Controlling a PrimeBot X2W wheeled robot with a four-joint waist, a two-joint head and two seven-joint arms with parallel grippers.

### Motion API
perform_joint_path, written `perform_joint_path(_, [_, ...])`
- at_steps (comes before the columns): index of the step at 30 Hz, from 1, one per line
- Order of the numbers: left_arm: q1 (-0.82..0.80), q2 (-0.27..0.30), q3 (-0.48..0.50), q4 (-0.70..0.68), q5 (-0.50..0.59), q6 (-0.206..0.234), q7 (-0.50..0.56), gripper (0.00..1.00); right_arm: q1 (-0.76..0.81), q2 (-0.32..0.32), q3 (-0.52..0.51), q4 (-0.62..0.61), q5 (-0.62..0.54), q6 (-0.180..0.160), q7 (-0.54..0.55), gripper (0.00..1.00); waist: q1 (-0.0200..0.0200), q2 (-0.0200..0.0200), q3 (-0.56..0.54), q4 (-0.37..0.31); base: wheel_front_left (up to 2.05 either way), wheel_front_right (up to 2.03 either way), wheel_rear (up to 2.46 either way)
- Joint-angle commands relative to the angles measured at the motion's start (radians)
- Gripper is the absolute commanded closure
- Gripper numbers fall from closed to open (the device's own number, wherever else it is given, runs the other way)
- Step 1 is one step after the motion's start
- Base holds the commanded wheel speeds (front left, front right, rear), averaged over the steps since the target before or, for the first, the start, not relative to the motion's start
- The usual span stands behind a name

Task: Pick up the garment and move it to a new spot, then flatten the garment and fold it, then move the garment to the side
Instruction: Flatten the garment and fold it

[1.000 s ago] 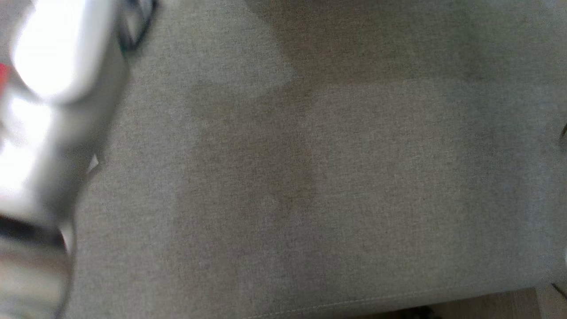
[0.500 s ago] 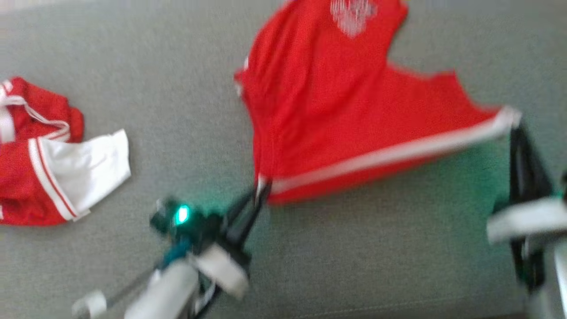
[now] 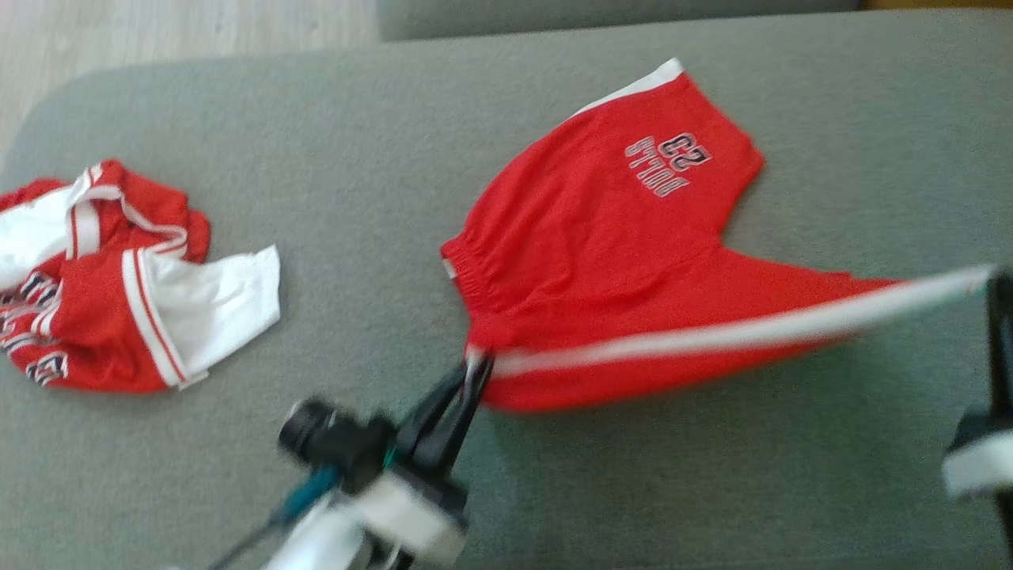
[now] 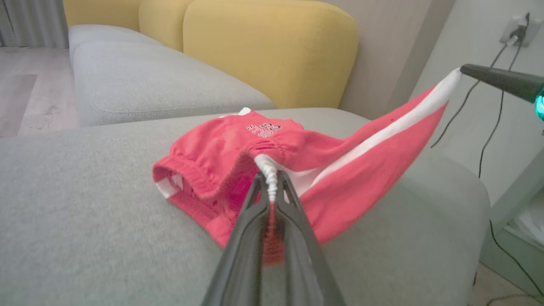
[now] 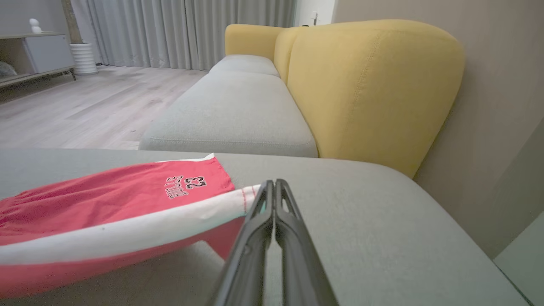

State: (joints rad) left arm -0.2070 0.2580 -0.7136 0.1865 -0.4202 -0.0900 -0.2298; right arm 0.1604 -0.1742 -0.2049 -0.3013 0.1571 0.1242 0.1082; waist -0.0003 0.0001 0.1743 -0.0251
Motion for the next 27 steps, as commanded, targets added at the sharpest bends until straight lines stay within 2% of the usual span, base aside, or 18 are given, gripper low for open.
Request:
perform_joint_path(1, [-0.114,-0.034,0.046,-0.018,-0.031,-0.009,0.014,1.00,-0.126,-0.064,0.013,-0.014,0.001,0.007,0.032,1.00,0.0003,-0.0001,0.052,0.043,0.00,0.00,0.00])
perform_joint_path(3, [-0.142,-0.054,0.050,-0.006,-0.046,-0.012,0.021,1.00,-0.163,-0.087,0.018,0.006,0.000,0.007,0.050,1.00,0.0003,-0.0001,0.067,0.053,0.00,0.00,0.00])
perform_joint_path(7, [-0.263,-0.125,0.068,0.074,-0.086,-0.019,0.031,1.00,-0.346,-0.177,0.056,0.130,0.015,0.007,0.096,1.00,0.0003,-0.0001,0.134,0.089,0.00,0.00,0.00])
perform_joint_path(10, [-0.346,-0.154,0.076,0.152,-0.083,-0.012,0.030,1.00,-0.490,-0.239,0.114,0.255,0.031,0.007,0.110,1.00,0.0003,-0.0001,0.173,0.108,0.00,0.00,0.00])
perform_joint_path(14, [-0.429,-0.179,0.092,0.242,-0.076,0.020,0.011,1.00,-0.679,-0.306,0.215,0.454,0.047,0.007,0.099,1.00,0.0003,-0.0001,0.219,0.131,0.00,0.00,0.00])
perform_joint_path(22, [-0.502,-0.206,0.077,0.316,-0.088,0.085,-0.026,1.00,-0.959,-0.327,0.402,0.787,0.047,0.007,0.014,1.00,0.0003,-0.0001,0.280,0.181,0.00,0.00,0.00])
perform_joint_path(27, [-0.516,-0.207,0.038,0.304,-0.134,0.097,-0.031,1.00,-1.064,-0.327,0.487,0.943,0.050,0.007,-0.061,1.00,0.0003,-0.0001,0.300,0.202,0.00,0.00,0.00])
